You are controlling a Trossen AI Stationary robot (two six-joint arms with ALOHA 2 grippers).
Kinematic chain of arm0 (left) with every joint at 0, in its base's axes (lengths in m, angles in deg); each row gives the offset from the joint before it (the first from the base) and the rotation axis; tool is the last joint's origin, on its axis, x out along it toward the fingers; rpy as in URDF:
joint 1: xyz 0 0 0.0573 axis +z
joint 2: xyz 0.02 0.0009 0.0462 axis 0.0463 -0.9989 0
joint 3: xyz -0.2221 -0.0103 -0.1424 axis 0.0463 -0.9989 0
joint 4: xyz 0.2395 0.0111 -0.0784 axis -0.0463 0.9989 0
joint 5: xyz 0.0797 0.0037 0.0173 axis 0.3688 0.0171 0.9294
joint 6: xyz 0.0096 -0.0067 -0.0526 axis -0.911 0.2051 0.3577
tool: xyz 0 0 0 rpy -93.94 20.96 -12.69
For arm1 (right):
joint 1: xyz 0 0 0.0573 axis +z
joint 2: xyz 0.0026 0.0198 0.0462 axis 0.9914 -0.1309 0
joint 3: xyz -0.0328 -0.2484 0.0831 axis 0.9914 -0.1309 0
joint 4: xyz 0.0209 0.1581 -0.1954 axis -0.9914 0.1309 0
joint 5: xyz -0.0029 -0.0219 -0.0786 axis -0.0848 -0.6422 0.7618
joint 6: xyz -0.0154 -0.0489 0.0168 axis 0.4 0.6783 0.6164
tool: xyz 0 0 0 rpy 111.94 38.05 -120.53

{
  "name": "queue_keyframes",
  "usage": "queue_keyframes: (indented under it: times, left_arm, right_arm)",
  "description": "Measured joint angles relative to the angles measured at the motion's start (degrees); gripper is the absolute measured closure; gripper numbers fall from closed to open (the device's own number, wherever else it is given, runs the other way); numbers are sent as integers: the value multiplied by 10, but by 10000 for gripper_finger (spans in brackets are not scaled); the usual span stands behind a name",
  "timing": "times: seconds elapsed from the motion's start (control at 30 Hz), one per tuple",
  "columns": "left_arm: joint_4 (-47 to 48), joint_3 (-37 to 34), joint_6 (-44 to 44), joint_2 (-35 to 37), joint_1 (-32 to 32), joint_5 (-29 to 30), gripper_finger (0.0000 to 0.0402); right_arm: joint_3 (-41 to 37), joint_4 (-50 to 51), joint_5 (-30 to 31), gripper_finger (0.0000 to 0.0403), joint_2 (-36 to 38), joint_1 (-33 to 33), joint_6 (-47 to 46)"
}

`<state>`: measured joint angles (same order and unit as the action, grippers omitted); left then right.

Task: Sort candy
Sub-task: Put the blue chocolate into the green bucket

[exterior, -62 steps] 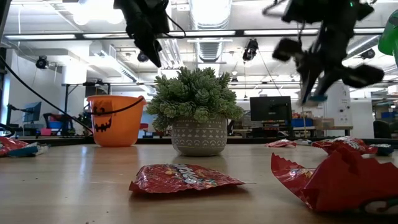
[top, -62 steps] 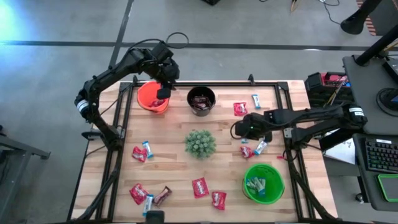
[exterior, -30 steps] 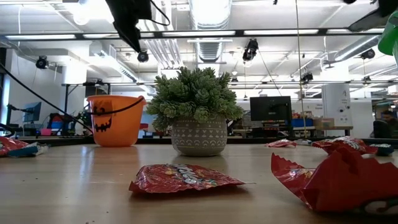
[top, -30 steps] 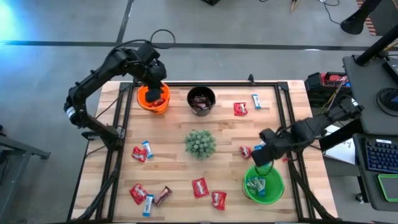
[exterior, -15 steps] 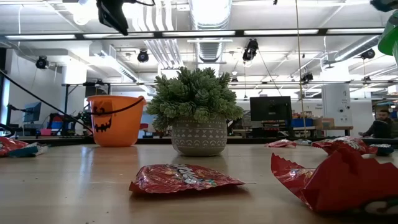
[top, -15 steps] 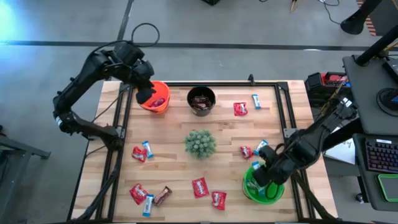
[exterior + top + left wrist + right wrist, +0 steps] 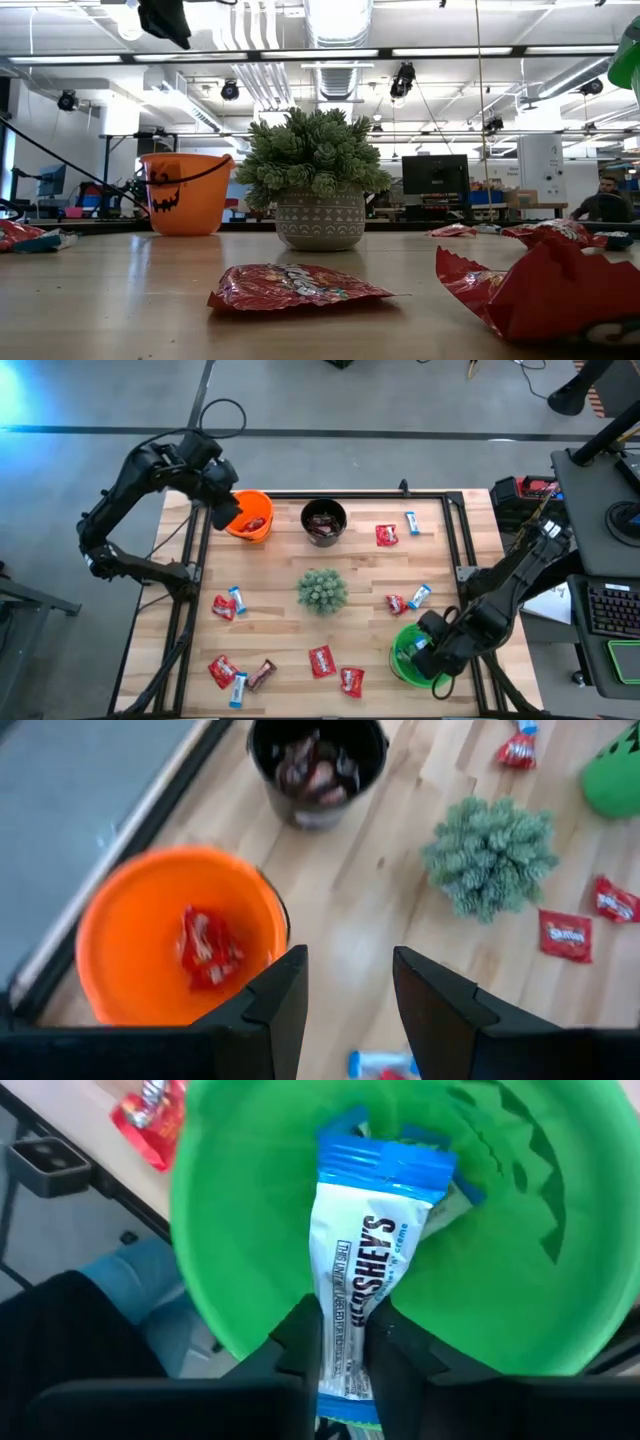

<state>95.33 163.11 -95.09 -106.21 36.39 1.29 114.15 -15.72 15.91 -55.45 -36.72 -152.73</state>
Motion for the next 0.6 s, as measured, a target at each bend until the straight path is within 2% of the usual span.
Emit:
queue_keyframes:
  times: [0.13, 0.43, 0.6]
  left_arm:
    - [39, 0, 19, -3, 0, 0, 271]
    - [43, 0, 35, -3, 0, 0, 269]
    - [43, 0, 45, -3, 0, 0, 250]
  right_arm:
    - [0, 0, -10, 308, -8, 0, 3]
    - [0, 0, -9, 248, -11, 0, 15]
    - [0, 5, 27, 232, 3, 0, 19]
